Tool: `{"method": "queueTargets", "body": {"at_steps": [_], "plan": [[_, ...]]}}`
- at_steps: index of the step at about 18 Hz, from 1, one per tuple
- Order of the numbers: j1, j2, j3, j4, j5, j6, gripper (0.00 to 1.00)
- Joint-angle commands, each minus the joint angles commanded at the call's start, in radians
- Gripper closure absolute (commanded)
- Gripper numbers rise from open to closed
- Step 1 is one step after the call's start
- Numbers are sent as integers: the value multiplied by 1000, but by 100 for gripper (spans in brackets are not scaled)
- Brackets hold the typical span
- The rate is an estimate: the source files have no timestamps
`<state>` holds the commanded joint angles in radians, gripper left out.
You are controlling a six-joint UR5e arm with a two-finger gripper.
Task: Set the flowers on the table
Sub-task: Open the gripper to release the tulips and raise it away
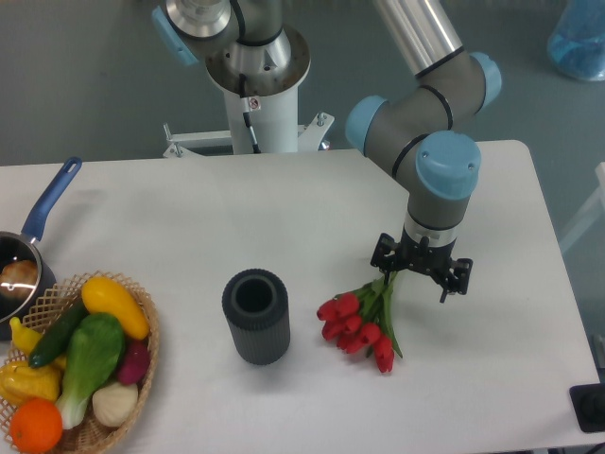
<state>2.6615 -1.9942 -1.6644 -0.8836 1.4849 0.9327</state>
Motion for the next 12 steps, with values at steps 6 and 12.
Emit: {"method": "queueTargets", "body": {"at_steps": [6, 12], "plan": [[-6, 0, 20, 12, 5, 1, 0], [-8, -3, 18, 17, 12, 40, 0]]}}
